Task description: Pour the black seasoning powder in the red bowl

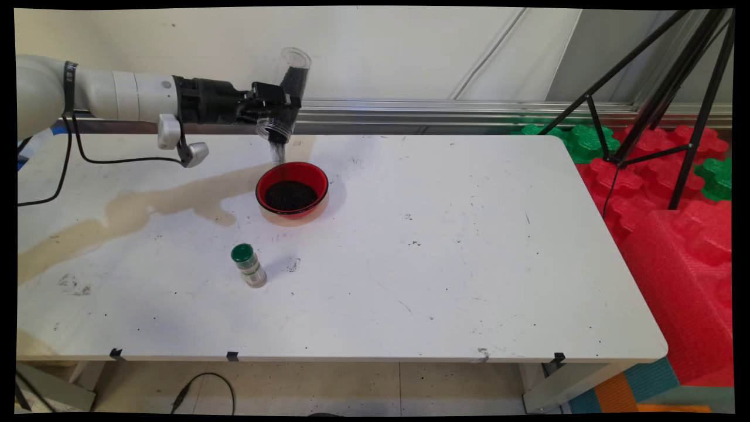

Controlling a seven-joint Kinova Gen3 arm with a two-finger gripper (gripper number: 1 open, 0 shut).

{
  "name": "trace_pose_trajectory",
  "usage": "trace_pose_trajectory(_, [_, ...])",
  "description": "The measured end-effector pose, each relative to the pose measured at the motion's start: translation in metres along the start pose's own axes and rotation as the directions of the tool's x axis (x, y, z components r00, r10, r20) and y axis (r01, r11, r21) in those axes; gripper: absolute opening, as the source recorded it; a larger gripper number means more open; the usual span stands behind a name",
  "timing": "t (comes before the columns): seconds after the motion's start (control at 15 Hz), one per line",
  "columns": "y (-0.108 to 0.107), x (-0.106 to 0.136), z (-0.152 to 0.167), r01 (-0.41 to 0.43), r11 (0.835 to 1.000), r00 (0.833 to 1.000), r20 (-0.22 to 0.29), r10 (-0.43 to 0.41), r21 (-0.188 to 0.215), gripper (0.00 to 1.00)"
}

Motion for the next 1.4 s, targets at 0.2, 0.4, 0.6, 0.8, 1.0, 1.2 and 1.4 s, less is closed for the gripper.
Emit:
trace_pose_trajectory(0.2, [-0.0001,0.0,-0.0004,-0.012,1.0,1.0,-0.001,0.012,0.001,0.0])
trace_pose_trajectory(0.4, [0.0,-0.0001,-0.0005,-0.024,1.0,1.0,-0.001,0.024,0.002,0.0])
trace_pose_trajectory(0.6, [-0.0003,-0.0005,-0.0005,-0.036,0.999,0.999,-0.001,0.036,0.005,0.0])
trace_pose_trajectory(0.8, [-0.0005,-0.0008,-0.0005,-0.046,0.999,0.999,-0.001,0.046,0.007,0.0])
trace_pose_trajectory(1.0, [-0.0007,-0.001,-0.0007,-0.057,0.998,0.998,-0.001,0.057,0.01,0.0])
trace_pose_trajectory(1.2, [-0.001,-0.0011,-0.001,-0.067,0.998,0.998,0.0,0.067,0.012,0.0])
trace_pose_trajectory(1.4, [-0.0014,-0.0006,-0.0015,-0.076,0.997,0.997,0.0,0.076,0.015,0.0])
